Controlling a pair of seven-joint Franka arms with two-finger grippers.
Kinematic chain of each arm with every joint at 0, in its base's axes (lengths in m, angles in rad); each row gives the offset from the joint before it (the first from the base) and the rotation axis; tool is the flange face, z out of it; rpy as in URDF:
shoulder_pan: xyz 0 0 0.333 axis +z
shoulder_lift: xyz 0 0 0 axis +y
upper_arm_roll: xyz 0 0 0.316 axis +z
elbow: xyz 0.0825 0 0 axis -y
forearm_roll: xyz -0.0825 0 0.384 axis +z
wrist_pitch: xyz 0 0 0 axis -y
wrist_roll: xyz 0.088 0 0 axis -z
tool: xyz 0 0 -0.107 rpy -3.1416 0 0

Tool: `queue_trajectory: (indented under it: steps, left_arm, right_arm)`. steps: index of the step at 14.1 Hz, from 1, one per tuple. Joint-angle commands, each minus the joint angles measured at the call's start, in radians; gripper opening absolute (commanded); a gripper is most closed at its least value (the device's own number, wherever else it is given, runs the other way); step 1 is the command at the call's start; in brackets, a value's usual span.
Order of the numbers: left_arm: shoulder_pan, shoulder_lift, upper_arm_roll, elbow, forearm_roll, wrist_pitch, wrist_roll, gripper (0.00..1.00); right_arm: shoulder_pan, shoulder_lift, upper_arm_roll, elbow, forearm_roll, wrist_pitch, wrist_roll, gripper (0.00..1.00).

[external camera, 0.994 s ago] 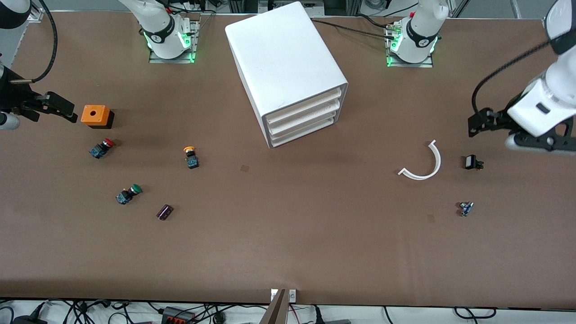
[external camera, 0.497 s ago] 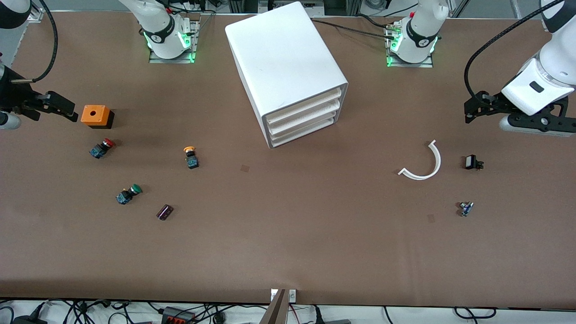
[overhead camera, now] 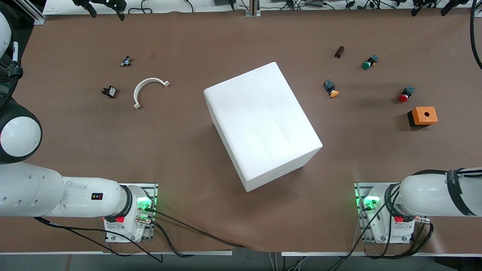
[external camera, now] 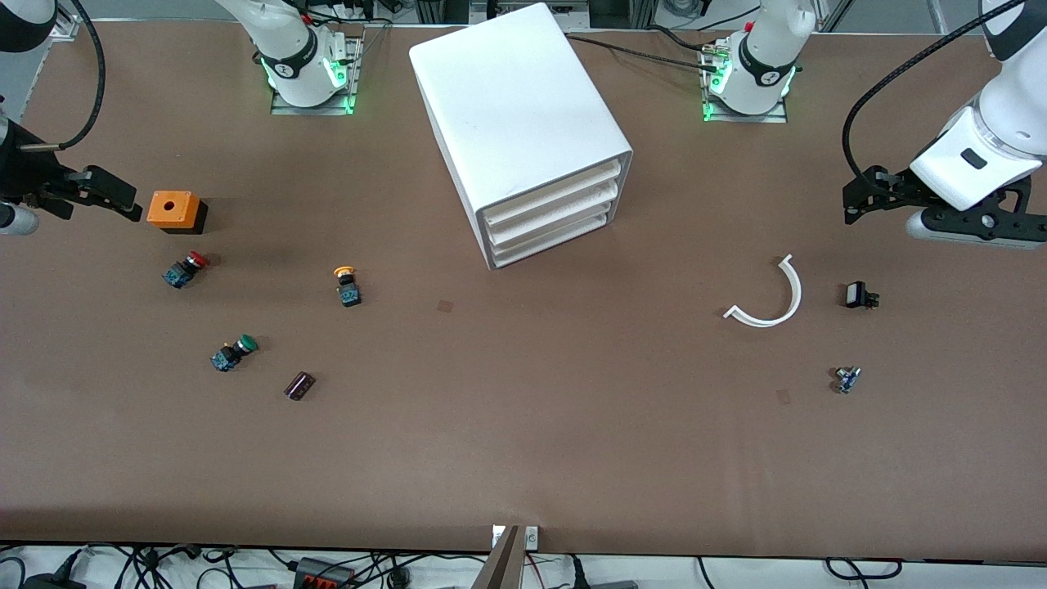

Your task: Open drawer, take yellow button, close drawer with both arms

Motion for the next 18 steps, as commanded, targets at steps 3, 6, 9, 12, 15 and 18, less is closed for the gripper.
queue_trajectory:
  steps: [3,6,9,12,15,18]
  left_arm:
    - [-0.004,-0.012,0.001,-0.013,-0.003,0.006,0.019,1.0]
    - [-0.004,-0.012,0.001,-0.013,-0.003,0.006,0.019,1.0]
    - [-0.004,-0.012,0.001,-0.013,-0.003,0.006,0.019,1.0]
    - [-0.004,-0.012,0.003,-0.013,-0.003,0.005,0.02,1.0]
    - [-0.004,-0.012,0.003,-0.013,-0.003,-0.006,0.02,1.0]
    - [-0.004,-0.014,0.001,-0.013,-0.003,-0.008,0.02,1.0]
  right_arm:
    - [-0.009,-0.004,0.012,0.003,-0.015,-0.009,-0.012,1.0]
    - [-0.009,-0.004,0.012,0.003,-0.015,-0.009,-0.012,1.0]
    - [-0.009,-0.004,0.012,0.003,-0.015,-0.008,-0.012,1.0]
    - [-0.009,-0.004,0.01,0.003,-0.015,-0.009,-0.012,1.0]
    - [-0.011,-0.004,0.009,0.003,-0.015,-0.011,-0.013,1.0]
    - [-0.011,-0.005,0.007,0.003,-0.015,-0.011,-0.013,1.0]
